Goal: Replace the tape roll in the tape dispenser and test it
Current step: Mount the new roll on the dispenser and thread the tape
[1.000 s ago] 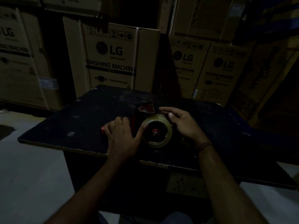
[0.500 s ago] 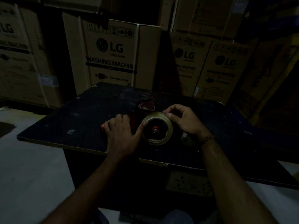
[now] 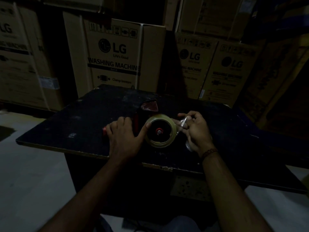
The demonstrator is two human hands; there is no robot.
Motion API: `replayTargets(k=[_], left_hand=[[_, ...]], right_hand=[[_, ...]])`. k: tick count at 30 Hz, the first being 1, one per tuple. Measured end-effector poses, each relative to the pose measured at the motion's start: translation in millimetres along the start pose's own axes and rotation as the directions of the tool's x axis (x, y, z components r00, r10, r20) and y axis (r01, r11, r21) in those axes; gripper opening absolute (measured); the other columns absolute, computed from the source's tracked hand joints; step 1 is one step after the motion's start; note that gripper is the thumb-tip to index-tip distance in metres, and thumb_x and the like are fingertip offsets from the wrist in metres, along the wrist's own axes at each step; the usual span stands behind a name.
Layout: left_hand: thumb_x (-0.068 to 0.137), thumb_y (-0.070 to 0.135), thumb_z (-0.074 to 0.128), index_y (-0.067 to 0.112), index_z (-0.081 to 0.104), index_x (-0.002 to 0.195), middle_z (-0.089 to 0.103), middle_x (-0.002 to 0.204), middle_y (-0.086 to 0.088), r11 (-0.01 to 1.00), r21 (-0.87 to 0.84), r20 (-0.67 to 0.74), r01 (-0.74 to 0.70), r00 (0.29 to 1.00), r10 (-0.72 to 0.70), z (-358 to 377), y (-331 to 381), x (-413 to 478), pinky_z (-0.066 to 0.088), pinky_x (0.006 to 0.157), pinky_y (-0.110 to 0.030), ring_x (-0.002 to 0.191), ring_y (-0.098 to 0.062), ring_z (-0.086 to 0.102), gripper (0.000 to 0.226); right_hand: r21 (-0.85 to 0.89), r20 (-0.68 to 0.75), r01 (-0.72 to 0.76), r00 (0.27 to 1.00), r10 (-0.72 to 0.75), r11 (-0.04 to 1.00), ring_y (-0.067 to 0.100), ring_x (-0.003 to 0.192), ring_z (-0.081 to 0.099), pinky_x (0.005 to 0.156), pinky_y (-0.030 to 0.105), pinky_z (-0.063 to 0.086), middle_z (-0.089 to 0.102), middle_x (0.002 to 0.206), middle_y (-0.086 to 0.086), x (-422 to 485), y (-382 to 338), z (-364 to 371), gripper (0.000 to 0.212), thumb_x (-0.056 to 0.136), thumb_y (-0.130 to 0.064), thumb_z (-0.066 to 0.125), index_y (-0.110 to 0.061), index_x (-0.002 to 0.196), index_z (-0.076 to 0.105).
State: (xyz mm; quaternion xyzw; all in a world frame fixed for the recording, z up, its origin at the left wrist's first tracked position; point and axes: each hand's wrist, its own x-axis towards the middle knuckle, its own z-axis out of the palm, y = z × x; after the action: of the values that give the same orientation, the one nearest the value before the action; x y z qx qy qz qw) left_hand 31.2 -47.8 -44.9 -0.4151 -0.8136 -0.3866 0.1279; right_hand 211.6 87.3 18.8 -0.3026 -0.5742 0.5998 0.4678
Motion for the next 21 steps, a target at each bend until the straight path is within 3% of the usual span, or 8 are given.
replayTargets(k=[3,7,10,15,21], left_hand=[[0.094,0.086,0.031,0.024,0.044,0.092,0.041,0.099,0.005,1.0,-0.016,-0.012,-0.002,1.0,0.002,0.9,-0.7,-0.4,0.028,0.113,-0.049,0.101,-0.014,0.031,0.063],[0.093,0.087,0.032,0.024,0.045,0.091,0.042,0.099,0.005,0.999,-0.033,-0.024,-0.002,1.0,0.002,0.8,-0.6,-0.7,0.026,0.114,-0.048,0.102,-0.014,0.032,0.064],[0.093,0.086,0.032,0.023,0.045,0.09,0.041,0.098,0.006,0.999,-0.043,-0.037,-0.004,0.999,0.003,0.7,-1.1,-0.9,0.026,0.113,-0.048,0.101,-0.012,0.029,0.064],[0.091,0.087,0.033,0.023,0.046,0.09,0.042,0.099,0.005,0.999,-0.032,-0.023,0.008,1.0,-0.009,0.7,-0.3,0.6,0.028,0.113,-0.05,0.102,-0.017,0.037,0.065],[0.087,0.089,0.037,0.021,0.048,0.092,0.043,0.1,0.003,1.0,0.005,-0.027,0.01,1.0,-0.01,-0.2,-1.0,0.6,0.026,0.111,-0.05,0.108,-0.026,0.047,0.069]], right_hand=[[0.108,-0.039,-0.094,0.994,0.099,0.99,0.032,0.089,0.077,0.07,0.039,0.065,0.063,0.11,0.018,0.4,-3.4,-2.6,0.018,0.111,-0.003,0.032,-0.01,0.103,0.047],[0.083,-0.118,-0.105,0.986,0.114,0.991,0.035,0.098,0.072,0.088,0.051,0.062,0.062,0.107,0.02,2.6,-1.2,2.8,0.017,0.11,-0.002,0.031,-0.008,0.112,0.047],[0.064,-0.197,-0.144,0.968,0.154,0.987,0.037,0.101,0.069,0.091,0.05,0.059,0.06,0.103,0.018,5.6,-1.5,6.4,0.017,0.11,-0.002,0.031,-0.007,0.117,0.046],[0.087,-0.301,-0.223,0.923,0.239,0.971,0.036,0.09,0.071,0.09,0.053,0.061,0.058,0.1,0.02,6.6,-0.9,10.2,0.021,0.107,0.004,0.03,-0.006,0.116,0.047],[0.013,-0.35,-0.234,0.91,0.224,0.972,0.029,0.082,0.068,0.084,0.045,0.062,0.058,0.094,0.016,6.2,-4.6,1.3,0.023,0.105,0.005,0.034,-0.005,0.119,0.05]])
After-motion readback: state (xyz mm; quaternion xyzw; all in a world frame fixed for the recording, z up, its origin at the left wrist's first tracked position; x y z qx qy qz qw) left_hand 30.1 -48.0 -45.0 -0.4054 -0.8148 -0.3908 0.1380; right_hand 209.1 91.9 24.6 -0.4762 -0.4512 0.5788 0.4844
